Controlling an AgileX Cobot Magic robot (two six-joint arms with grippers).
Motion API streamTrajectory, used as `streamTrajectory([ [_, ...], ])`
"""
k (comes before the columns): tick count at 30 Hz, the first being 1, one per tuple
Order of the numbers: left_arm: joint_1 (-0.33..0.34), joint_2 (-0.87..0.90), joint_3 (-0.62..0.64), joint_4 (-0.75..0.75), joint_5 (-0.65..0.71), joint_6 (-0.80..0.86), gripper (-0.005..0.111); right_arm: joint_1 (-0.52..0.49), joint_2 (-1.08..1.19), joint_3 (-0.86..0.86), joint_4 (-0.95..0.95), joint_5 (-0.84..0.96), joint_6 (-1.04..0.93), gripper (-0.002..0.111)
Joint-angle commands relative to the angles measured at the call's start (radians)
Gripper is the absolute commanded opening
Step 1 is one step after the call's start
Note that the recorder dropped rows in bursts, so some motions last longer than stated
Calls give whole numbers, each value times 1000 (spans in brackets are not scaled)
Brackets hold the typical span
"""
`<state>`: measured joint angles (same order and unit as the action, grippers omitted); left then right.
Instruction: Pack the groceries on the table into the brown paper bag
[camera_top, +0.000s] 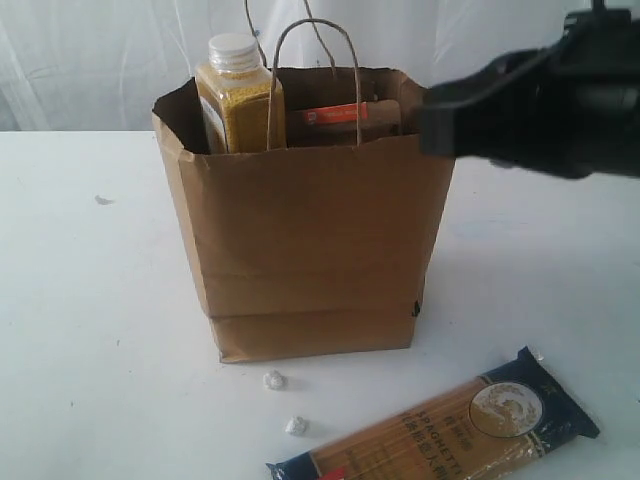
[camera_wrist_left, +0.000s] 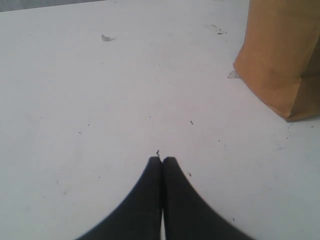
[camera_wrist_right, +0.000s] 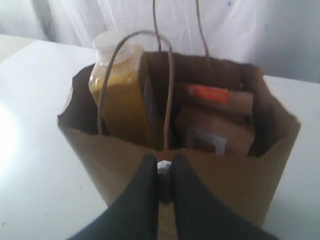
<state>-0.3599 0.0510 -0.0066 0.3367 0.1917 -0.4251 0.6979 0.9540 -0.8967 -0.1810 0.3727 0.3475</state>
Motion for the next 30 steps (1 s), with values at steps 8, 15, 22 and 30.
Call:
streamTrajectory([
  [8, 2, -4, 7, -1, 0, 3, 0, -93, 218, -190, -41, 34, -83, 0],
  [15, 2, -4, 7, -1, 0, 3, 0, -132, 346, -268, -41, 38, -92, 0],
  [22, 2, -4, 7, -1, 0, 3, 0, -131, 416, -294, -48, 83, -120, 5],
  [30, 2, -4, 7, -1, 0, 3, 0, -131, 379, -294, -49, 94, -135, 48],
])
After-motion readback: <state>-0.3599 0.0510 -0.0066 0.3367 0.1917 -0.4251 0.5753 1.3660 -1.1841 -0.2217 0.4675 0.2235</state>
